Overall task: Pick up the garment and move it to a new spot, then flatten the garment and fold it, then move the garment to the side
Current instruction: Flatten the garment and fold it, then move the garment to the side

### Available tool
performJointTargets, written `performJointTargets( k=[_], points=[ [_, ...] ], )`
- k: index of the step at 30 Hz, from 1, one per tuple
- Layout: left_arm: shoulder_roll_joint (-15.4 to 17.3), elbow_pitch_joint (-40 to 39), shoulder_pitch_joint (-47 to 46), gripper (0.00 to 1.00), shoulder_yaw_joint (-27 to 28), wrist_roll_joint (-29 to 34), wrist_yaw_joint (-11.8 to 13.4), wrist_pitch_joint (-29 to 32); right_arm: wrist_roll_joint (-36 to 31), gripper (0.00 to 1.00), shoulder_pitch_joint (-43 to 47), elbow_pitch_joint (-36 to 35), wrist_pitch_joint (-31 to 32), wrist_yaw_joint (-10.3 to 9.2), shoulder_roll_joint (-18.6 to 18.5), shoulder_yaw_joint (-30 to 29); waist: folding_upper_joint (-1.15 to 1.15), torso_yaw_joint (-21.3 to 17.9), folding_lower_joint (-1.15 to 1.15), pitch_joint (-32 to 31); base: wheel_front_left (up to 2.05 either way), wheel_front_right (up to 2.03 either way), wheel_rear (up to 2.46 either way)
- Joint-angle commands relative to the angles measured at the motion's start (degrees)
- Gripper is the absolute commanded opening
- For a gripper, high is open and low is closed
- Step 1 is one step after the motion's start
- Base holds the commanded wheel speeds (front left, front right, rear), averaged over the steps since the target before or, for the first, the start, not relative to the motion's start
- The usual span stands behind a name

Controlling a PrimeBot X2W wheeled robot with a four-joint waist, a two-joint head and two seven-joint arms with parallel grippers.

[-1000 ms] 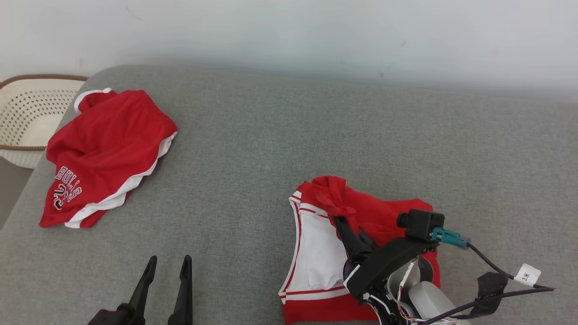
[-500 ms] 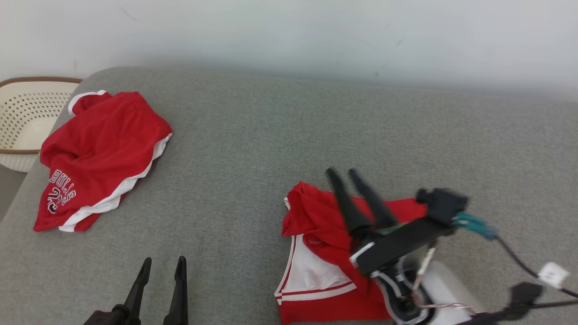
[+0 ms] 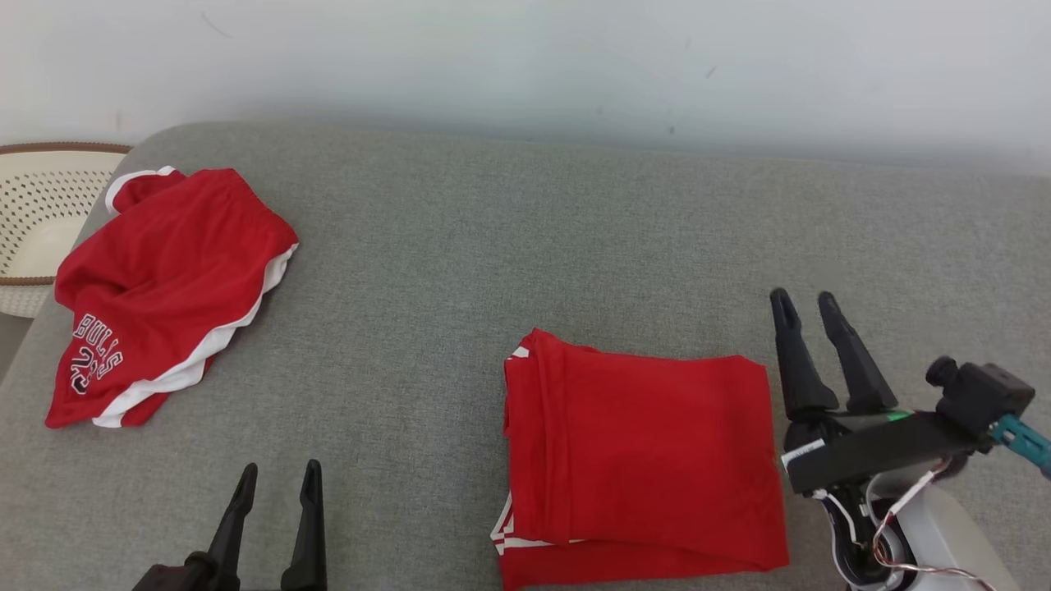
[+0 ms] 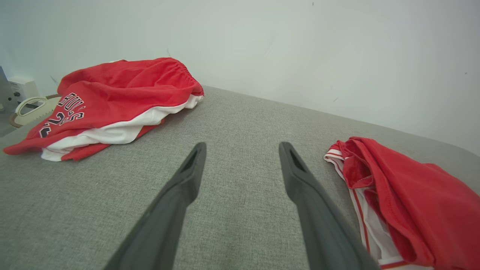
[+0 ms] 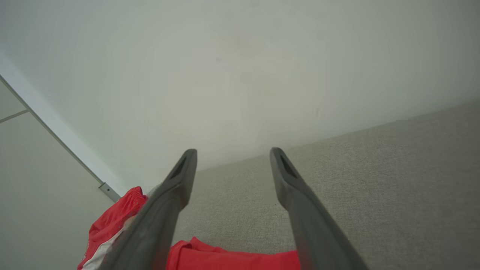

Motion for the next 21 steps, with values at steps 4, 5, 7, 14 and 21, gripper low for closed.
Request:
performJointTargets(
  k=[4, 5, 7, 14, 21],
  points=[
    [0.00, -0.38, 0.28, 1.00, 0.60, -0.21, 0.14, -0.22, -4.77, 1.00, 1.96, 3.16, -0.89, 0.03, -0.62, -1.75, 0.00, -0.11, 0.00, 0.25, 0.00, 0.00, 0.00],
    [0.00, -0.46, 0.30, 1.00, 0.67, -0.21, 0.21, -0.22, -5.48, 1.00, 2.37, 4.23, -0.88, 0.03, -0.33, -2.09, 0.00, -0.12, 0.00, 0.29, 0.00, 0.00, 0.00],
    [-0.01, -0.71, 0.37, 1.00, 0.63, -0.21, 0.39, -0.22, -6.73, 1.00, 2.84, 6.27, -0.06, 0.03, 0.01, -2.51, 0.00, -0.14, 0.00, 0.44, 0.00, 0.00, 0.00],
    [0.00, -1.42, 0.61, 1.00, -0.07, -0.20, 1.06, -0.22, -8.87, 1.00, 4.30, 11.86, 3.59, 0.03, 0.54, -2.44, 0.00, -0.26, 0.00, 1.23, 0.00, 0.00, 0.00],
    [0.00, -1.89, -0.15, 1.00, -0.40, 0.17, 1.53, -0.22, -6.96, 1.00, 3.52, 16.82, 6.70, 0.03, 1.32, -0.27, 0.00, -0.33, 0.00, 1.77, 0.00, 0.00, 0.00]
  ],
)
